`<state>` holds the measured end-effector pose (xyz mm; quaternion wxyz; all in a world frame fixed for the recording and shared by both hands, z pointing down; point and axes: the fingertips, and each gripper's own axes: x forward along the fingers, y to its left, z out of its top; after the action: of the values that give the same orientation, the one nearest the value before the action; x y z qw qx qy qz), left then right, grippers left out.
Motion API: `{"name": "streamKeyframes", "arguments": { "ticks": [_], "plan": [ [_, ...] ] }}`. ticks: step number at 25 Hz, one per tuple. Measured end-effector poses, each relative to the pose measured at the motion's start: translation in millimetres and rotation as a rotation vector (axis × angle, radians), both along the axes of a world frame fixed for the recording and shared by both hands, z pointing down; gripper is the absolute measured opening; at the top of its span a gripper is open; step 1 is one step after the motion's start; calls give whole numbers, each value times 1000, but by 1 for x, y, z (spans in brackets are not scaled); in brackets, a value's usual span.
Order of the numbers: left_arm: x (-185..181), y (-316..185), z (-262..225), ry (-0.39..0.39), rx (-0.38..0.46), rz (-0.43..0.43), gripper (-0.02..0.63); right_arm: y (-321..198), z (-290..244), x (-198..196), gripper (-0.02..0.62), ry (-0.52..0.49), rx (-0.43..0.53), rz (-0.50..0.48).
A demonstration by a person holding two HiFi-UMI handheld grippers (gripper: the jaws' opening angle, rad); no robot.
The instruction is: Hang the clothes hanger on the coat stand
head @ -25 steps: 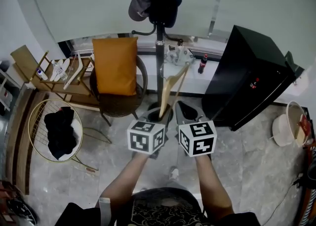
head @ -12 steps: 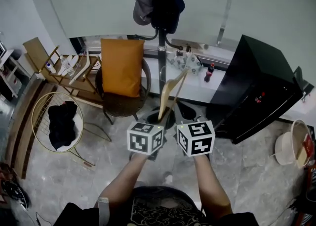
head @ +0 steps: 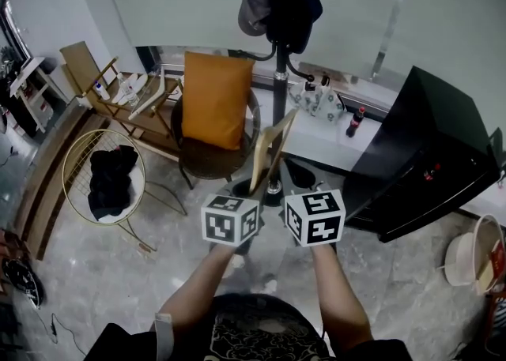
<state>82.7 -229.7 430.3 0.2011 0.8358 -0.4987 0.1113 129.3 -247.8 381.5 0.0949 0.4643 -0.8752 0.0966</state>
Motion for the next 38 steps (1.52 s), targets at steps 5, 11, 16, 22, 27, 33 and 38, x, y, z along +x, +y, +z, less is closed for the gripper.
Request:
{"name": "streamKeyframes", "arguments": {
  "ticks": [5, 11, 16, 22, 27, 33, 38],
  "plan": [
    [-13, -12, 2, -1, 5, -53, 35, -12, 4, -11, 2, 5, 0, -40],
    [-32, -30, 11, -3, -3, -104, 35, -33, 10, -26, 2, 11, -1, -75],
    [-49, -51, 13, -11, 0, -135, 35, -54, 11, -42, 0, 20, -6, -102],
    [-64, -80, 16, -7, -3, -155, 35, -81, 12, -57, 2, 33, -5, -118],
    [-69, -109, 19, -8, -4, -141, 35, -108, 9, -66, 2, 39, 1, -112],
    [-73, -144, 20, -13, -7, -111, 35, -140, 3, -73, 1, 42, 11, -89],
    [-76, -168, 22, -12, -10, -88, 35, -162, 0, -78, 1, 48, 13, -70]
  ]
}}
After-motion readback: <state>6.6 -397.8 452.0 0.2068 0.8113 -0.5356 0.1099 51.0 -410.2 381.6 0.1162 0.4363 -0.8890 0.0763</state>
